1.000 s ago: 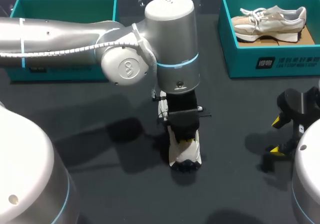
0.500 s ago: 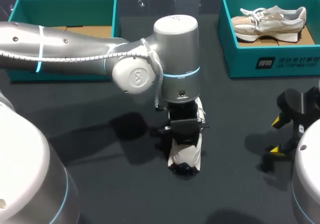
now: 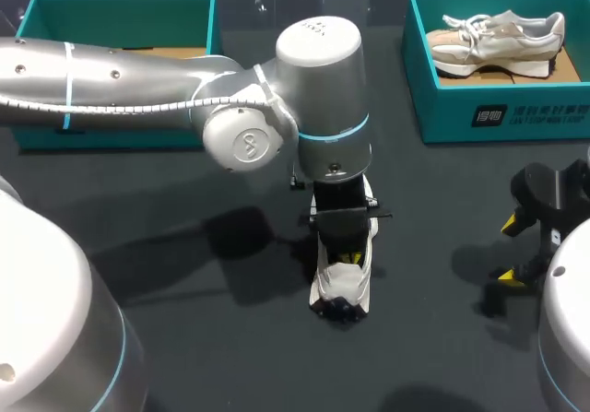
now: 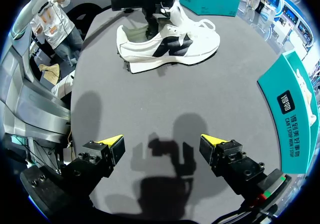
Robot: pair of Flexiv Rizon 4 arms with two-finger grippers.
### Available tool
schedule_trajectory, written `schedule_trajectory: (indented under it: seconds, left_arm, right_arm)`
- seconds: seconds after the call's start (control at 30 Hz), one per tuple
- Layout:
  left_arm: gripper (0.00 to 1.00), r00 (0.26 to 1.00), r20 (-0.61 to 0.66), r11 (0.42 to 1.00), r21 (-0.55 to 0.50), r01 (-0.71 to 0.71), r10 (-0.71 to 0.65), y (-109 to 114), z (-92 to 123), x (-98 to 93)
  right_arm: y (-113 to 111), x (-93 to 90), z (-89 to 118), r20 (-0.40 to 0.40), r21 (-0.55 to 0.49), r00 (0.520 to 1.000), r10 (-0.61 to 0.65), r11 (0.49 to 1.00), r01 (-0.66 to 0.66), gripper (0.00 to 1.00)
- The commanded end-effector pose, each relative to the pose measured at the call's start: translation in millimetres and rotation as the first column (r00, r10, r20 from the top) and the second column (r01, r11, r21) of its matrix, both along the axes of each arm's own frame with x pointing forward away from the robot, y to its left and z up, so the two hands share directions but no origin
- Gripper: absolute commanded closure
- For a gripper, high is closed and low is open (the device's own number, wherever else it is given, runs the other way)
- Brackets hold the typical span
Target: Take the shoe out of the shoebox, open the shoe tongue, remove and reinsert the insole, then place the shoe into the shoebox
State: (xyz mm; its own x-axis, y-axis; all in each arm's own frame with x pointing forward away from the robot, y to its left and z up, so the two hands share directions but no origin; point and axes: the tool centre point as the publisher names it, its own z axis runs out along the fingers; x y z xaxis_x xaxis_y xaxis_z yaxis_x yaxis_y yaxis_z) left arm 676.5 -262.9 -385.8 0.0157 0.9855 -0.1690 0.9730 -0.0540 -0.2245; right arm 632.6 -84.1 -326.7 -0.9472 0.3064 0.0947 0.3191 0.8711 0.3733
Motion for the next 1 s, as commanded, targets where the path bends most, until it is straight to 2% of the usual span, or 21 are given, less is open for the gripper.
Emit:
schedule_trajectory:
  seconds: [0.03,0.2,0.43,0.53,0.67,0.83,1.0]
  left_arm:
    - [1.00,0.999,-0.018,0.999,-0.004,0.035,-0.035,9,28,-12.5]
    - [1.00,0.992,-0.042,0.991,0.053,0.122,-0.120,6,24,-35.7]
    - [1.00,0.989,-0.069,0.983,0.124,0.137,-0.129,4,-23,-37.4]
    - [1.00,0.988,-0.081,0.982,0.130,0.138,-0.128,6,-39,-32.3]
    - [1.00,0.988,-0.076,0.983,0.116,0.139,-0.131,11,-48,-24.3]
    - [1.00,0.992,-0.016,0.987,0.099,0.130,-0.129,14,-50,-9.1]
    - [1.00,0.990,0.086,0.991,0.092,0.102,-0.110,14,-41,8.2]
  right_arm:
    - [0,-2.1,1,0.002,-0.001,1.000,-0.001,1.000,0.001,0.00]
    - [0,-2.1,1,0.002,-0.001,1.000,-0.001,1.000,0.001,0.00]
    - [0,-2.1,1,0.002,-0.001,1.000,-0.001,1.000,0.001,0.00]
    - [0,-2.1,1,0.002,-0.001,1.000,-0.001,1.000,0.001,0.00]
    - [0,-2.1,1,0.002,-0.001,1.000,-0.001,1.000,0.001,0.00]
    - [0,-2.1,1,0.002,-0.001,1.000,-0.001,1.000,0.001,0.00]
    - [0,-2.1,1,0.002,-0.001,1.000,-0.001,1.000,0.001,0.00]
